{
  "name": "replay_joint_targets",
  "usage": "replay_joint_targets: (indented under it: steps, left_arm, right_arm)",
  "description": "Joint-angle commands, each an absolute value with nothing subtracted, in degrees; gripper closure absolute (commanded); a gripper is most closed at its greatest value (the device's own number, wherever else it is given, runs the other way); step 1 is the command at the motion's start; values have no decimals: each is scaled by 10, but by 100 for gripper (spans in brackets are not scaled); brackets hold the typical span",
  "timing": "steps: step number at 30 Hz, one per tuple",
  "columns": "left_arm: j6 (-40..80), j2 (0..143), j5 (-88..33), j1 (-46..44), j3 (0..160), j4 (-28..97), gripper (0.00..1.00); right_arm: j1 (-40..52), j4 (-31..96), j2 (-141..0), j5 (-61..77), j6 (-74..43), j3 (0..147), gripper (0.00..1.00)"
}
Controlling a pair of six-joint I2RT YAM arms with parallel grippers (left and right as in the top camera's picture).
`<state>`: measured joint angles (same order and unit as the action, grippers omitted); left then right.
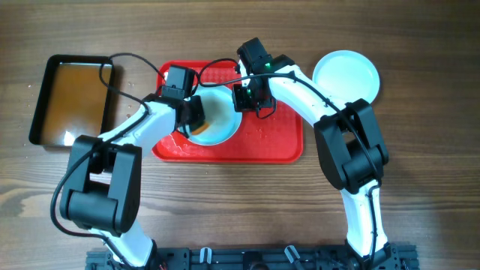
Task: Clean dirty plates on tray and stack at the side
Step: 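Scrub the plate held by the right gripper with the left sponge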
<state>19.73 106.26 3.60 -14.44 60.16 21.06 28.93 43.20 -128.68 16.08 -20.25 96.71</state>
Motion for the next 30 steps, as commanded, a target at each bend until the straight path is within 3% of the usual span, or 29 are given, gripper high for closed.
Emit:
replay_joint_targets:
  steps: [1,6,9,14,17,22,30]
  left_arm:
    - [127,1053,200,-144,593,222,96]
    - [72,985,356,-161,597,211,96]
    - [80,937,357,-178,597,206,96]
    - [201,939,43,-181,596,215,96]
    - [274,970,-13,-181,593,217,96]
    - [290,1051,-32,-182,591,213,96]
    - [172,1070,221,-181,591,268,96]
  right_arm:
    - [286,432,-1300,151,-197,960,96]
    - [286,430,-1300,151,-199,960,96]
    - [286,430,-1300,151,-199,960,95]
    - [286,430,-1300,151,-200,960,96]
    - [286,430,-1300,151,-201,960,96]
    - [286,431,-1300,151,-201,960,96]
    - [286,433,-1300,151,-201,960,96]
